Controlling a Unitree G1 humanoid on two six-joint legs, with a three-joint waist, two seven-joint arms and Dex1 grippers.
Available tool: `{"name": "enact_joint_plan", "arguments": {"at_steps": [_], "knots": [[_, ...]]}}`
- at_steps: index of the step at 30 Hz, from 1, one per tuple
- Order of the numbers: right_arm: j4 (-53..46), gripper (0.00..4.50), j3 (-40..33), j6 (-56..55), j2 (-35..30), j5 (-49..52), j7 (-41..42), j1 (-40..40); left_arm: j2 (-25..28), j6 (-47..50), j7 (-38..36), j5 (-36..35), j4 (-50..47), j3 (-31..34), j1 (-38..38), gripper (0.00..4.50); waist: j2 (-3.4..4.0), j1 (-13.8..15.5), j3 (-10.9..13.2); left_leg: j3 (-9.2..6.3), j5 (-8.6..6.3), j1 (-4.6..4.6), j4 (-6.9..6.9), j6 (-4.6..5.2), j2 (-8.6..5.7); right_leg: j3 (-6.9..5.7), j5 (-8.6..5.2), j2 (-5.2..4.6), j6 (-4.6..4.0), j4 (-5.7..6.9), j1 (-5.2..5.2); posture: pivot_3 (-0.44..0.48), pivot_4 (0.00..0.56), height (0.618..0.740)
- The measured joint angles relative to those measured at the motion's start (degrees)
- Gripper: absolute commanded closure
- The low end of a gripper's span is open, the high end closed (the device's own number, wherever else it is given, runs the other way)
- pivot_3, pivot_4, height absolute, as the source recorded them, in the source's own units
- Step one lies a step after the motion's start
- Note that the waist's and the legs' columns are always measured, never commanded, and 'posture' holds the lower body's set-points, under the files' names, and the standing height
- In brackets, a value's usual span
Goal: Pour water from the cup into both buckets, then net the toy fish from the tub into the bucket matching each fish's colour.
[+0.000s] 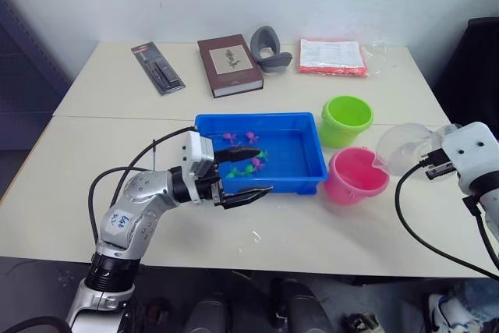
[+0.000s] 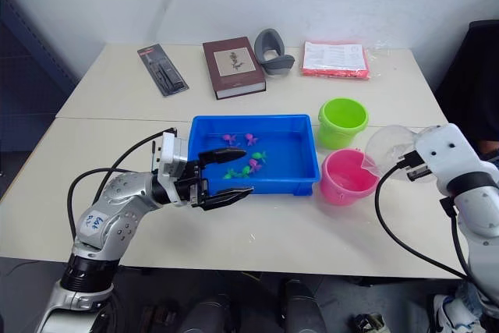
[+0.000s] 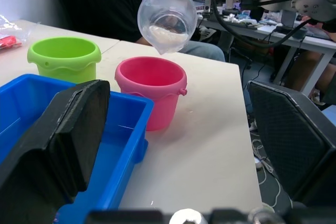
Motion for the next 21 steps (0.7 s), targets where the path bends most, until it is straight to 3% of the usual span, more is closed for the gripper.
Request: {"name": "enact_joint_plan", "arguments": {"at_steps": [12,21], "knots": [[5.56,4.44,2.57,-10.90,-0.07,-12.24,0.59,-0.75,-0.88,-0.74,0.02,0.98,0.43,-1.08,0.00,0.00,0.00,-0.02,0.00,0.01,0.01,0.00,0.00,0.00,-0.01,0.00,0.01,0.00,0.01,-0.01,0.00,0.000,0.150,0.740],[5.86,4.44,2.53,-14.16,1.96,-14.47,1.00,-0.72,-0.96,-1.54,0.08,1.51,0.47,-1.19,0.00,0.00,0.00,-0.03,0.00,0.01,0.02,0.01,0.00,-0.01,-0.01,0.00,0.01,0.00,0.01,0.00,0.00,0.000,0.150,0.740]]}}
